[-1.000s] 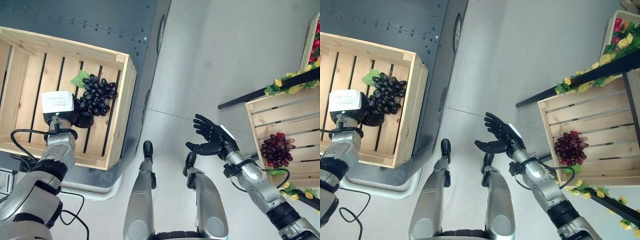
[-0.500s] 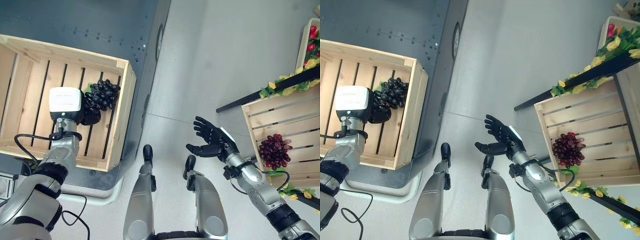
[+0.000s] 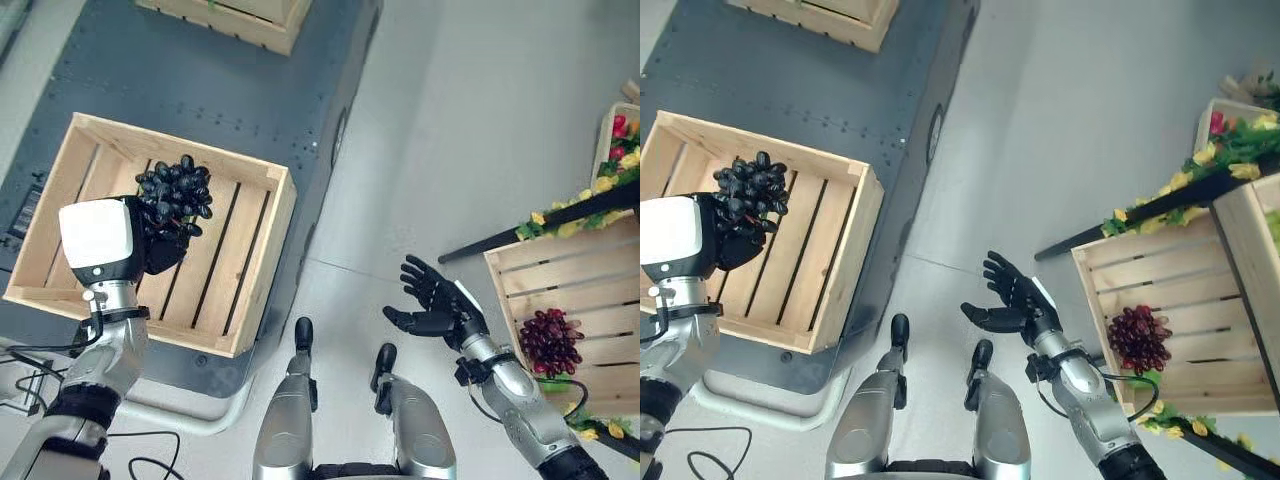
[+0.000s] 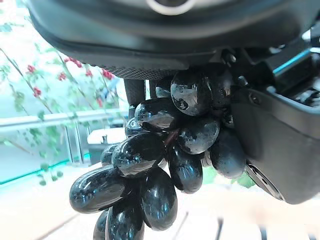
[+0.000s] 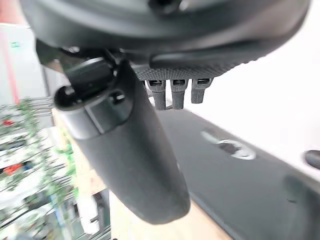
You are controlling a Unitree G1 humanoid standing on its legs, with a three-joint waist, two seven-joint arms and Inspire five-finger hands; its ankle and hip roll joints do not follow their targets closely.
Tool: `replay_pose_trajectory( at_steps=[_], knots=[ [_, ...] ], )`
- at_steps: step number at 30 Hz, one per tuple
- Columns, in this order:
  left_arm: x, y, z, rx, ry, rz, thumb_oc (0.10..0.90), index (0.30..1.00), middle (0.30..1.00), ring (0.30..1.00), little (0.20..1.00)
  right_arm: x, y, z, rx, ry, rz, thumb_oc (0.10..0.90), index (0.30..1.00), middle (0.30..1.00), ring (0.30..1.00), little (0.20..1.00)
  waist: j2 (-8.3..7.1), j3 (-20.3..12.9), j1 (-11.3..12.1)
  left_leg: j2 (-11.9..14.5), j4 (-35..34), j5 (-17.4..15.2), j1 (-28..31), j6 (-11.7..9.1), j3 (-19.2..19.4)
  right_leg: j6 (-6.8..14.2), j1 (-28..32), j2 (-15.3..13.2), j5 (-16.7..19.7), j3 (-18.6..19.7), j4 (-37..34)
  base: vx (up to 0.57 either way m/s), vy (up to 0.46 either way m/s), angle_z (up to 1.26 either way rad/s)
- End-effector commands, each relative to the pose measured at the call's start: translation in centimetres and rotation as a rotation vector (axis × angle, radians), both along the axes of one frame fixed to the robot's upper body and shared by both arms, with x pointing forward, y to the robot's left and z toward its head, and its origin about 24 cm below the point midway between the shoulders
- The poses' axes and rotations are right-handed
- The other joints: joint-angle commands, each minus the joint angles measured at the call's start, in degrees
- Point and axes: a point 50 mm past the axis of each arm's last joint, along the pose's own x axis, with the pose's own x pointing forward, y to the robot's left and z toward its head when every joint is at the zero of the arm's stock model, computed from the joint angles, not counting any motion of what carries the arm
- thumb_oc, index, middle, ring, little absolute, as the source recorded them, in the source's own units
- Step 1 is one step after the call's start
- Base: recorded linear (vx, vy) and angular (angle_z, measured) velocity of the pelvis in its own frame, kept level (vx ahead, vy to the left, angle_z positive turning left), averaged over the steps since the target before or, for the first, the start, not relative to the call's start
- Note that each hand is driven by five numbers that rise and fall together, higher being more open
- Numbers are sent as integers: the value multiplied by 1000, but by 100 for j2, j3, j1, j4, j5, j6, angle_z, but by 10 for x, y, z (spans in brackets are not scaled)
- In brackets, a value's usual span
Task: Pick up the fruits from the basket on one side to the basket on the other side
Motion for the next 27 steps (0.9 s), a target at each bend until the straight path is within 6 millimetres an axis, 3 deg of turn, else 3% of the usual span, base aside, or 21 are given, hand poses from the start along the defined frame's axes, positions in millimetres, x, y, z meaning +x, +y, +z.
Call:
replay_pose_trajectory(
  at_steps=[1, 6, 10, 14, 21, 27],
  knots=[
    [3, -4, 36, 152, -166, -57, 400, 300, 300, 300, 300, -4, 2, 33, 7, -223, 55, 800, 900, 900, 900, 900, 137, -1402, -60, -450, 49, -646, 246, -132, -134, -95, 107, 49, 466, -82, -448, 49, -82, 16],
    [8, -15, 46, 301, -28, -136, 400, 300, 300, 300, 300, -1, 2, 46, -52, -280, 108, 800, 900, 900, 900, 900, 242, -1738, -30, -410, -278, -550, 545, -195, -221, -86, 445, 61, 542, -99, -740, 57, -68, 18],
    [10, -27, 66, 415, 67, -211, 400, 300, 300, 300, 300, 5, 0, 72, -181, -383, 153, 800, 900, 900, 900, 900, 335, -2039, 54, -430, -315, -610, 743, -200, -274, -68, 697, 38, 648, -116, -1008, 48, -57, 4],
    [10, -39, 74, 501, 122, -284, 400, 300, 300, 300, 300, 8, 4, 90, -253, -468, 179, 800, 900, 900, 900, 900, 388, -2225, 119, -416, -315, -670, 879, -193, -283, -71, 860, 17, 633, -168, -1052, 76, -79, 14],
    [17, -87, 108, 757, 247, -396, 400, 300, 300, 300, 300, 14, 22, 132, -477, -681, 253, 800, 900, 900, 900, 900, 428, -2470, 179, -419, -315, -779, 1082, -201, -320, -57, 1100, 13, 670, -232, -1231, 19, -82, 9],
    [19, -126, 127, 800, 240, -494, 400, 300, 300, 300, 300, 14, 36, 153, -587, -816, 264, 800, 900, 900, 900, 900, 410, -2597, 178, -415, -315, -813, 1170, -194, -330, -31, 1205, 14, 682, -236, -1290, -15, -63, 7]
  ],
)
